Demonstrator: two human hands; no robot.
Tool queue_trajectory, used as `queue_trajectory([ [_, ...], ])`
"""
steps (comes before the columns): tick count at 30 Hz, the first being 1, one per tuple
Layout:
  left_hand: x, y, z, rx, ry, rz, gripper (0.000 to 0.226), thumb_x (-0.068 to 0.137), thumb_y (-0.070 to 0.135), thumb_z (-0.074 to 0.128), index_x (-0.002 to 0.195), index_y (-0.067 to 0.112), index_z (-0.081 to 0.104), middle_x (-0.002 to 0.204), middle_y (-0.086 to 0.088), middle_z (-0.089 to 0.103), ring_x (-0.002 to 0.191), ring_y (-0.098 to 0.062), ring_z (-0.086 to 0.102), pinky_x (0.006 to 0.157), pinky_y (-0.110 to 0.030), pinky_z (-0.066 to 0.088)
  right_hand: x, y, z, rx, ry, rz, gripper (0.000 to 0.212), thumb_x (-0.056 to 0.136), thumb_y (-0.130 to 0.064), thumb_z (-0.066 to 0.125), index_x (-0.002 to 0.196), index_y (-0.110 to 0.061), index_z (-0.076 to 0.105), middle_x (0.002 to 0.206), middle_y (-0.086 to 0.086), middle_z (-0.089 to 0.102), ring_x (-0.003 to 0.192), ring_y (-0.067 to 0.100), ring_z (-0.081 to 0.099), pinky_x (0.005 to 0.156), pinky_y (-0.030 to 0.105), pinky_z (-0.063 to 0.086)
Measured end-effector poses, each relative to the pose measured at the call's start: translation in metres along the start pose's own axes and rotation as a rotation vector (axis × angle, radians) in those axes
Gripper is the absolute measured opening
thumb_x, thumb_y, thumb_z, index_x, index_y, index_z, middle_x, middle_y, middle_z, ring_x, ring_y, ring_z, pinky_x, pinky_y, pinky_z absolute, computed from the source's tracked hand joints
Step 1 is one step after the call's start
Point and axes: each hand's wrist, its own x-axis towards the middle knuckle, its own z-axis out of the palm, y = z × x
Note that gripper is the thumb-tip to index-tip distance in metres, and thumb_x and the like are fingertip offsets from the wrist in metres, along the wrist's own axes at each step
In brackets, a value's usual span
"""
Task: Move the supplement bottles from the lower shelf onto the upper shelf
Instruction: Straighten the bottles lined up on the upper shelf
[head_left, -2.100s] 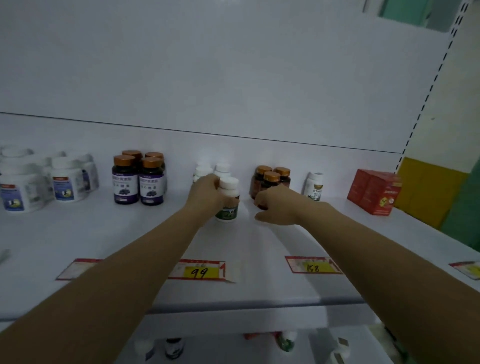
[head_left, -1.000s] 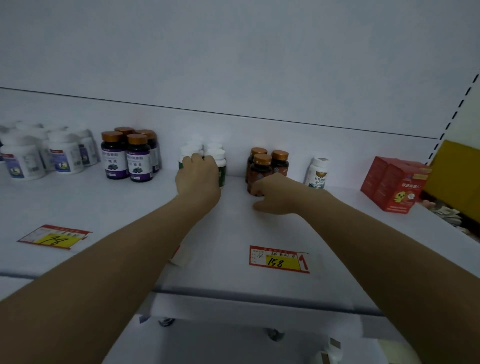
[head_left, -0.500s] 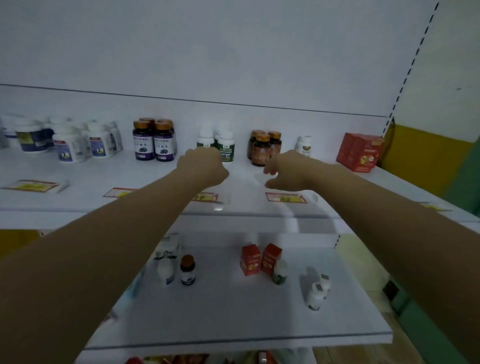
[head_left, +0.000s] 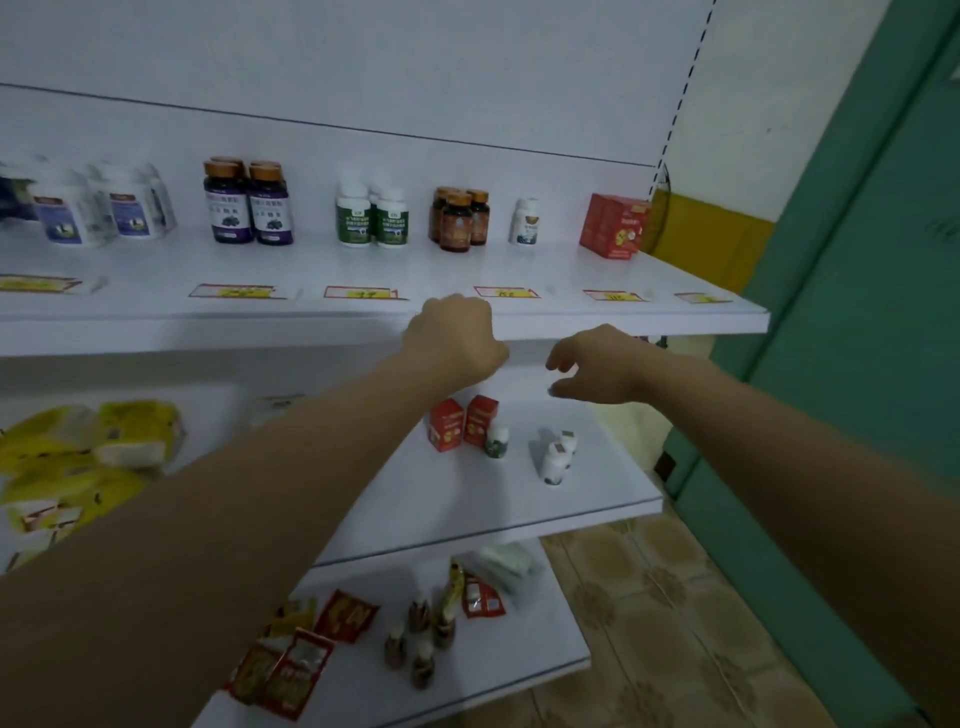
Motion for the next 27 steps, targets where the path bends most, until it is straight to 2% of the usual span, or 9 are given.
queue_trajectory([
  [4, -0.005, 0.01, 0.046, -0.064, -0.115, -0.036, 0.031, 0.085, 0.032, 0.059, 0.107, 0.011, 0.058, 0.108, -0.009, 0.061, 0.098, -0.027, 0.055, 0.079, -0.033, 0.046, -0.005, 0.024, 0.027, 0.026, -0.055, 0.039, 0.045, 0.094, -0.034, 0.053, 0.134, -0.014, 0.05, 0.134, 0.005, 0.055, 0.123, 0.023, 0.049, 0.101, 0.031, 0.039],
  [9, 0.008, 0.015, 0.11, -0.048, -0.264, -0.075, 0.032, 0.082, 0.034, 0.06, 0.104, 0.012, 0.062, 0.107, -0.008, 0.064, 0.096, -0.029, 0.06, 0.085, -0.036, 0.052, 0.009, 0.066, 0.069, 0.069, -0.119, 0.058, 0.045, 0.095, -0.032, 0.052, 0.136, -0.013, 0.049, 0.136, 0.006, 0.054, 0.124, 0.023, 0.049, 0.099, 0.029, 0.039],
  [13, 0.031, 0.029, 0.163, -0.073, -0.311, -0.11, 0.034, 0.086, 0.035, 0.057, 0.109, 0.01, 0.059, 0.101, -0.007, 0.061, 0.089, -0.025, 0.058, 0.077, -0.032, 0.051, 0.038, 0.114, 0.112, 0.079, -0.182, 0.053, 0.047, 0.094, -0.031, 0.054, 0.136, -0.013, 0.048, 0.137, 0.006, 0.053, 0.126, 0.023, 0.047, 0.1, 0.03, 0.04],
  [18, 0.065, 0.052, 0.231, -0.119, -0.386, -0.228, 0.045, 0.088, 0.033, 0.059, 0.126, 0.011, 0.052, 0.128, -0.012, 0.056, 0.113, -0.029, 0.056, 0.093, -0.037, 0.049, 0.086, 0.177, 0.166, 0.14, -0.266, 0.023, 0.047, 0.093, -0.025, 0.054, 0.138, -0.012, 0.045, 0.14, 0.008, 0.05, 0.127, 0.023, 0.046, 0.102, 0.029, 0.038],
  [23, 0.087, 0.069, 0.297, -0.229, -0.414, -0.333, 0.044, 0.089, 0.033, 0.059, 0.123, 0.005, 0.054, 0.126, -0.013, 0.056, 0.115, -0.028, 0.054, 0.094, -0.033, 0.046, 0.13, 0.223, 0.225, 0.171, -0.299, -0.016, 0.05, 0.091, -0.02, 0.057, 0.139, -0.012, 0.044, 0.139, 0.01, 0.05, 0.124, 0.025, 0.05, 0.1, 0.03, 0.04],
  [27, 0.105, 0.067, 0.351, -0.214, -0.428, -0.386, 0.056, 0.086, 0.037, 0.062, 0.131, 0.007, 0.045, 0.131, -0.016, 0.05, 0.12, -0.032, 0.049, 0.098, -0.036, 0.043, 0.159, 0.24, 0.262, 0.18, -0.299, -0.026, 0.057, 0.09, -0.013, 0.055, 0.143, -0.013, 0.035, 0.138, 0.012, 0.048, 0.126, 0.028, 0.046, 0.102, 0.034, 0.039],
])
